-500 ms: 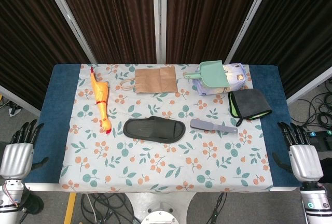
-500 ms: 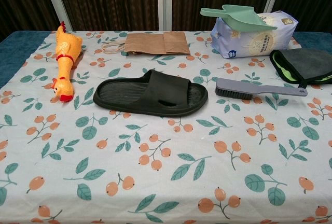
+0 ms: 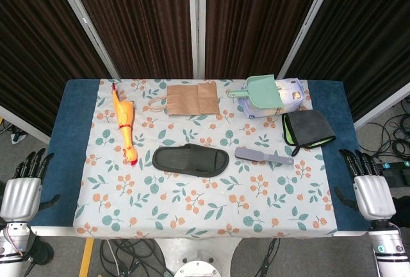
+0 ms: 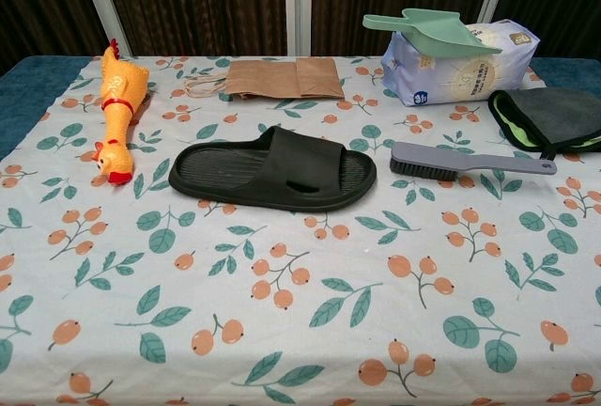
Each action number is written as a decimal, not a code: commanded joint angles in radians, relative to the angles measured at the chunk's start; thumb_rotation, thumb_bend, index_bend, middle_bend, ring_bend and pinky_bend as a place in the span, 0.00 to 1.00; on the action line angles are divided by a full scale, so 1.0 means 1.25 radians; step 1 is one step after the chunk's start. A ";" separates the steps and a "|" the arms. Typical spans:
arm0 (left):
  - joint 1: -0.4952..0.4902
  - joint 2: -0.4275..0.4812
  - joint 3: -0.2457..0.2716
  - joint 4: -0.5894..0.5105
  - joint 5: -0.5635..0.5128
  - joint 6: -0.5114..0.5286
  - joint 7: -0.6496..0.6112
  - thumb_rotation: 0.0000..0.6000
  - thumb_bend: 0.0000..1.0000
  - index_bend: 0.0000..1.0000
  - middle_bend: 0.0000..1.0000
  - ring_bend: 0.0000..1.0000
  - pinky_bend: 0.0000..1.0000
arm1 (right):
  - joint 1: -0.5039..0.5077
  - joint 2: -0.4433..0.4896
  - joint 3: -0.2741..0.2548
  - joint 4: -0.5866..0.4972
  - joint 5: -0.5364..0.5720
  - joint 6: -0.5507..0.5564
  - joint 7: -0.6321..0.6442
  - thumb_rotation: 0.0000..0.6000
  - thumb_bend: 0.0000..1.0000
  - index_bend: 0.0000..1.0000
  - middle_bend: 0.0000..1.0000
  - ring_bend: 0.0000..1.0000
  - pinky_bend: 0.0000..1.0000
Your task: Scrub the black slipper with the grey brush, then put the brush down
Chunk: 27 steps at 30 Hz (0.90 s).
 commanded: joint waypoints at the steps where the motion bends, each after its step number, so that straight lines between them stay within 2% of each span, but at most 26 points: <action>1: 0.000 -0.002 0.002 0.002 0.005 0.001 -0.006 1.00 0.03 0.16 0.16 0.05 0.18 | 0.081 0.002 0.031 -0.011 0.085 -0.146 -0.044 1.00 0.19 0.00 0.15 0.05 0.08; 5: -0.001 -0.005 0.003 0.003 0.003 -0.003 -0.012 1.00 0.03 0.16 0.16 0.05 0.18 | 0.169 -0.042 0.057 0.031 0.161 -0.287 -0.075 1.00 0.16 0.08 0.22 0.10 0.13; 10: -0.007 -0.006 0.002 0.006 0.001 -0.014 -0.015 1.00 0.03 0.16 0.16 0.05 0.18 | 0.269 -0.129 0.080 0.133 0.258 -0.433 -0.106 1.00 0.13 0.16 0.26 0.13 0.16; 18: -0.009 -0.003 0.001 0.014 -0.003 -0.019 -0.030 1.00 0.03 0.16 0.16 0.05 0.18 | 0.370 -0.213 0.090 0.239 0.349 -0.551 -0.146 1.00 0.08 0.22 0.30 0.15 0.17; 24: -0.008 -0.003 0.001 0.013 -0.004 -0.017 -0.034 1.00 0.03 0.15 0.16 0.05 0.18 | 0.430 -0.244 0.088 0.276 0.405 -0.624 -0.155 1.00 0.08 0.38 0.40 0.26 0.25; 27: -0.004 -0.002 0.002 0.014 -0.006 -0.014 -0.038 1.00 0.03 0.16 0.16 0.05 0.18 | 0.454 -0.253 0.079 0.291 0.436 -0.652 -0.163 1.00 0.08 0.47 0.46 0.32 0.32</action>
